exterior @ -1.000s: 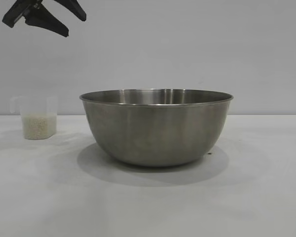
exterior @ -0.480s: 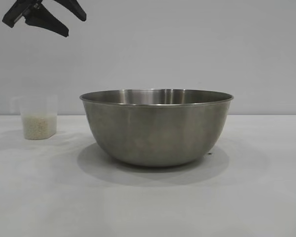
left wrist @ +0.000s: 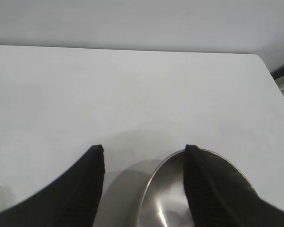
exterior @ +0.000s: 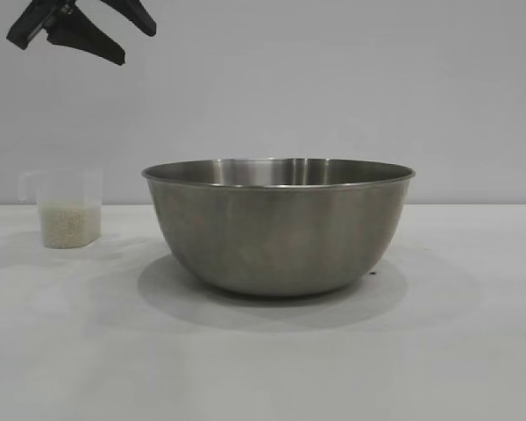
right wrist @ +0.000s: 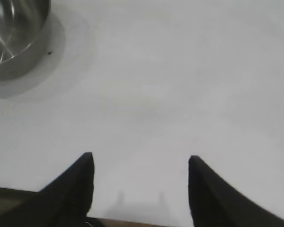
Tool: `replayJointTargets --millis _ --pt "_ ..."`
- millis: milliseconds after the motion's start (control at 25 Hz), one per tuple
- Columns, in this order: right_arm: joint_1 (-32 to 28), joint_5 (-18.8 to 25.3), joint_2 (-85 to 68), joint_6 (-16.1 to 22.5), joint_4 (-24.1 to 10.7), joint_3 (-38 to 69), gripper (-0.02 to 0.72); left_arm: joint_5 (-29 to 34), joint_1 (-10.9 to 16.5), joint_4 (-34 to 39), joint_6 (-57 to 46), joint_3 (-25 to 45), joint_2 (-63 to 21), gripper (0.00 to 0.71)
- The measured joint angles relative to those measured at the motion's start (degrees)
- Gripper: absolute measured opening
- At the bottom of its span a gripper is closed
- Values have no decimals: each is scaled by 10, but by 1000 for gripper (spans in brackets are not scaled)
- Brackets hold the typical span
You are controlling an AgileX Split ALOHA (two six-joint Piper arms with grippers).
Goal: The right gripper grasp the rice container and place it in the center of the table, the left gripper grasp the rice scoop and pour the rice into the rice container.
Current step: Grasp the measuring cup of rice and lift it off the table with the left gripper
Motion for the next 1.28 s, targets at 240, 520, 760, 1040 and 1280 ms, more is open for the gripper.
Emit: replayJointTargets --millis 240,520,760,1040,1280 --pt "0 -4 -31 0 8 50 378 0 0 0 0 0 0 327" --pt "0 -12 -34 -1 9 53 378 7 0 0 0 0 0 327" --pt "0 -12 -34 -1 10 57 378 10 0 0 0 0 0 327" --pt "0 -12 -34 -1 12 57 378 12 0 0 0 0 0 327" --pt "0 -12 -68 -1 13 57 378 14 0 0 0 0 0 327"
